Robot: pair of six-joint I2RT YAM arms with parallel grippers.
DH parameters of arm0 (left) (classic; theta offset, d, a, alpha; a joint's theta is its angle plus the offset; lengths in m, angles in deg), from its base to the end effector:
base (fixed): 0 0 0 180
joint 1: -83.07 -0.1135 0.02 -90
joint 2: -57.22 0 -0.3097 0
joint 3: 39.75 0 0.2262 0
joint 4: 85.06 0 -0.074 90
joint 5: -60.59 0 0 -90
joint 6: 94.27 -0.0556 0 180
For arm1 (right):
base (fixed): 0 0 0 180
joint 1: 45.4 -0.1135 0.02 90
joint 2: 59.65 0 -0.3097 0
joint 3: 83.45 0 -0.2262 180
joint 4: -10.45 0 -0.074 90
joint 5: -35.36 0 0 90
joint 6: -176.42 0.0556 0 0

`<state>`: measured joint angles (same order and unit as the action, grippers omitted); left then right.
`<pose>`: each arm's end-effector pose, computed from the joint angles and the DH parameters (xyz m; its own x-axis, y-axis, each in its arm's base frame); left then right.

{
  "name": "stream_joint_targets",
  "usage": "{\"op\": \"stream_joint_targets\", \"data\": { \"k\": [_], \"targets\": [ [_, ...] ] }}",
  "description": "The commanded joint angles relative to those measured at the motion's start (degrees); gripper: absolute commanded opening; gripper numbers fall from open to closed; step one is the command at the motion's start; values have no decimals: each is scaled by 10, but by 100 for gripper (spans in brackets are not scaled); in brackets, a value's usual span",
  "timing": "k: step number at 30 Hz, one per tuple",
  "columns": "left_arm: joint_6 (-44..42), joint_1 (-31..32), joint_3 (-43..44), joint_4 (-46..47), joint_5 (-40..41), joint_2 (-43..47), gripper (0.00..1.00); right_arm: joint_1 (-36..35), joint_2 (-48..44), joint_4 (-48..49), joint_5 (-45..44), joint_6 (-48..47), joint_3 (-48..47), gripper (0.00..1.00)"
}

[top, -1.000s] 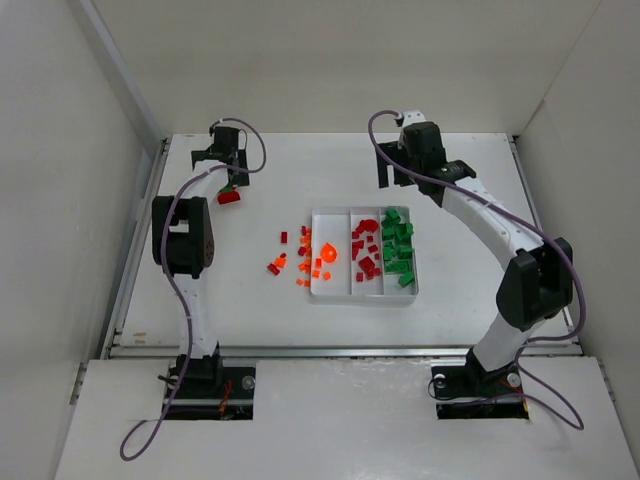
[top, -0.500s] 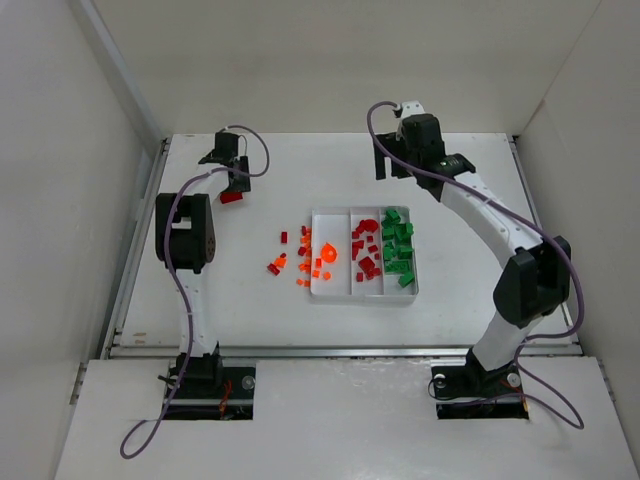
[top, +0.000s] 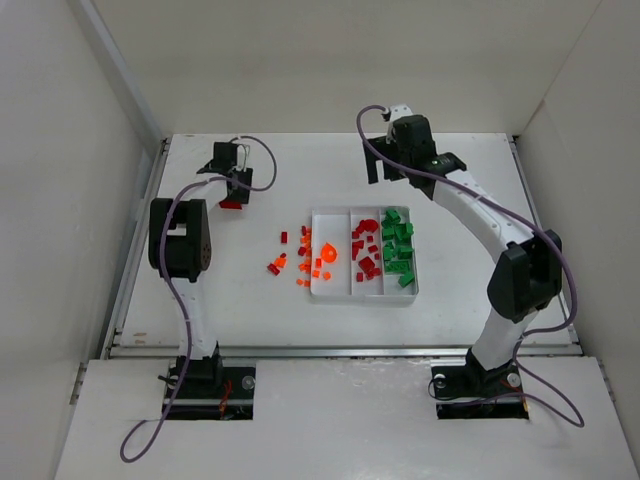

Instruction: Sort the legos into containers by color

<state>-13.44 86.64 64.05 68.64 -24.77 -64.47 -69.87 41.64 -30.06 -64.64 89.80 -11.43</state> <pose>0.4901 -0.0261 0.2173 -0.6861 0.2020 -0.6989 0.1150 0.9787 0.1699 0.3792 0.1620 0.3719 -0.5220 -0.1738 -0.8350 -0.2463 0.9680 -0.0475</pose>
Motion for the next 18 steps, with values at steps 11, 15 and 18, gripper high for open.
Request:
{"op": "stream_joint_targets", "data": {
  "k": [11, 15, 18],
  "targets": [
    [-408, 71, -114, 10, -168, 174, 0, -40, -93, 137, -112, -160, 32, 100],
    [-459, 71, -63, -46, -226, 186, 0, -32, -150, 186, -143, -197, 76, 100],
    [-499, 77, -28, -91, -286, 198, 0, -26, -158, 178, -134, -130, 70, 100]
  ]
}}
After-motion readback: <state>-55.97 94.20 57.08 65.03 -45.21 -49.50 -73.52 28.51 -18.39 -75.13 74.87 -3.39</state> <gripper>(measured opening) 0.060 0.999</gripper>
